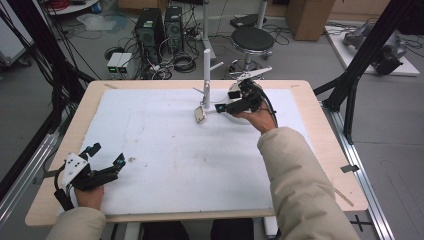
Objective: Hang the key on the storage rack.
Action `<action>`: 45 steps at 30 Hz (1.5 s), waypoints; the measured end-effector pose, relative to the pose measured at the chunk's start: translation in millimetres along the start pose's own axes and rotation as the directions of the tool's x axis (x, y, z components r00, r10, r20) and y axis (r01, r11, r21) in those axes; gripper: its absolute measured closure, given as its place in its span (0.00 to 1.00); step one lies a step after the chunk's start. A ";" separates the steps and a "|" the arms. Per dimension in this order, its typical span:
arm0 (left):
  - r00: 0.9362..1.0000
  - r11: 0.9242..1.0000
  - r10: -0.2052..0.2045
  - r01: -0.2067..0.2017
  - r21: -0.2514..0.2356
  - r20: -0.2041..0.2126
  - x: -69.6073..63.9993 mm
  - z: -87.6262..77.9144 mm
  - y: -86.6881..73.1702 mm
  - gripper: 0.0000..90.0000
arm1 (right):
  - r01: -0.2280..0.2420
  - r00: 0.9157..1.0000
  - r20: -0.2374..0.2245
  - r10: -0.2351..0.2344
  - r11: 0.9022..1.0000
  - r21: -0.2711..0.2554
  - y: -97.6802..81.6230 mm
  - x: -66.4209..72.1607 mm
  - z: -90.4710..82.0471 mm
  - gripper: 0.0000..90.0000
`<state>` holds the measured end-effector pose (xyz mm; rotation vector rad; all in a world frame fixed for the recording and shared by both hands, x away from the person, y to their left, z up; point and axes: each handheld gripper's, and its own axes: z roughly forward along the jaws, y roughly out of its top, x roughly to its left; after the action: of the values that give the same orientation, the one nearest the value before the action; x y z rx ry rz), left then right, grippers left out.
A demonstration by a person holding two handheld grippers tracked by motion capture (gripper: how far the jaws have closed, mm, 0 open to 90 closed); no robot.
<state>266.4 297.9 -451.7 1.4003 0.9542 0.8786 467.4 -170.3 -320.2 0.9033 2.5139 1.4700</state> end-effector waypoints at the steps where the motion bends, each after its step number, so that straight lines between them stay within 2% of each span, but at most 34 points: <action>1: 1.000 1.000 0.000 0.000 0.000 0.000 0.0 -0.1 0.0 0.09 | 0.008 0.999 0.035 -0.009 1.000 0.015 -3.9 2.4 -8.3 0.01; 2: 1.000 1.000 0.001 -0.001 0.001 0.000 0.0 0.0 0.0 0.09 | 0.009 0.999 0.051 -0.010 1.000 0.016 -6.9 4.0 -13.3 0.01; 3: 1.000 1.000 -0.005 0.005 0.000 0.001 0.0 0.3 0.0 0.09 | -0.005 0.998 0.066 0.006 1.000 -0.015 -16.6 8.0 -28.2 0.01; 4: 1.000 1.000 -0.006 0.006 0.001 0.000 0.1 0.3 0.1 0.09 | -0.005 0.998 0.066 0.006 1.000 -0.015 -16.6 8.0 -28.2 0.01; 10: 1.000 1.000 0.020 -0.020 0.010 -0.007 -2.1 0.5 0.3 0.09 | 0.055 0.995 0.089 -0.045 0.992 -0.115 -53.5 18.1 -72.1 0.01; 12: 1.000 1.000 0.025 -0.025 0.014 -0.006 -2.2 0.9 0.5 0.09 | 0.090 0.992 0.105 -0.074 0.983 -0.158 -68.0 19.5 -83.9 0.01; 15: 1.000 1.000 0.021 -0.021 0.015 -0.004 -2.2 1.3 0.5 0.09 | 0.119 0.987 0.133 -0.090 0.967 -0.227 -91.3 20.9 -98.6 0.01; 17: 1.000 1.000 0.023 -0.023 0.017 -0.004 -2.2 1.4 0.6 0.09 | 0.152 0.980 0.161 -0.114 0.957 -0.247 -106.3 21.1 -104.7 0.01; 21: 1.000 0.999 0.031 -0.031 0.017 -0.003 -2.9 1.3 0.6 0.09 | 0.169 0.972 0.207 -0.110 0.940 -0.295 -136.5 18.4 -110.5 0.01; 22: 1.000 0.999 0.031 -0.031 0.017 -0.005 -3.3 1.1 0.5 0.09 | 0.159 0.973 0.210 -0.096 0.939 -0.306 -144.0 17.5 -111.1 0.01; 26: 0.999 0.999 0.042 -0.042 0.020 -0.009 -3.9 1.3 0.7 0.09 | 0.143 0.966 0.253 -0.055 0.927 -0.346 -170.8 13.1 -113.4 0.01; 27: 0.999 0.999 0.048 -0.047 0.019 -0.008 -4.0 1.1 0.7 0.09 | 0.130 0.966 0.254 -0.037 0.924 -0.359 -176.6 13.1 -114.0 0.01; 29: 0.999 0.999 0.048 -0.048 0.014 -0.009 -4.9 1.4 0.5 0.09 | 0.136 0.962 0.272 -0.031 0.916 -0.376 -187.0 12.4 -116.0 0.01; 30: 0.999 0.999 0.048 -0.048 0.015 -0.010 -4.9 1.4 0.6 0.09 | 0.131 0.962 0.271 -0.022 0.911 -0.392 -193.3 12.5 -117.2 0.01; 32: 0.999 0.999 0.051 -0.050 0.015 -0.014 -5.0 1.3 0.6 0.09 | 0.127 0.962 0.272 -0.013 0.906 -0.404 -200.1 11.9 -118.2 0.01; 33: 0.998 0.999 0.052 -0.052 0.017 -0.017 -5.4 0.9 0.6 0.09 | 0.128 0.963 0.269 -0.011 0.898 -0.420 -206.1 11.8 -118.7 0.01; 37: 0.998 0.998 0.057 -0.056 0.011 -0.024 -6.2 0.8 0.4 0.09 | 0.158 0.949 0.315 -0.003 0.870 -0.468 -222.8 14.5 -117.4 0.01; 38: 0.998 0.998 0.056 -0.055 0.011 -0.022 -6.3 0.9 0.4 0.09 | 0.162 0.947 0.321 -0.003 0.869 -0.469 -225.4 14.9 -116.1 0.01; 39: 0.998 0.998 0.057 -0.056 0.012 -0.023 -6.3 1.0 0.4 0.09 | 0.158 0.949 0.316 -0.001 0.867 -0.472 -227.6 14.7 -114.1 0.01; 41: 0.998 0.998 0.057 -0.056 0.013 -0.023 -6.3 1.0 0.4 0.09 | 0.144 0.952 0.307 0.004 0.876 -0.460 -232.1 13.5 -109.5 0.01; 42: 0.998 0.998 0.057 -0.056 0.013 -0.024 -6.2 1.0 0.5 0.09 | 0.163 0.948 0.319 -0.009 0.872 -0.462 -232.2 13.5 -108.8 0.01; 45: 0.998 0.998 0.056 -0.056 0.013 -0.023 -6.1 0.9 0.4 0.09 | 0.160 0.949 0.316 0.001 0.860 -0.485 -234.1 13.7 -110.3 0.01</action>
<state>264.9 291.9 -451.2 1.4354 0.9436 0.9344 312.7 -331.9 -450.8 0.8348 1.7889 1.6885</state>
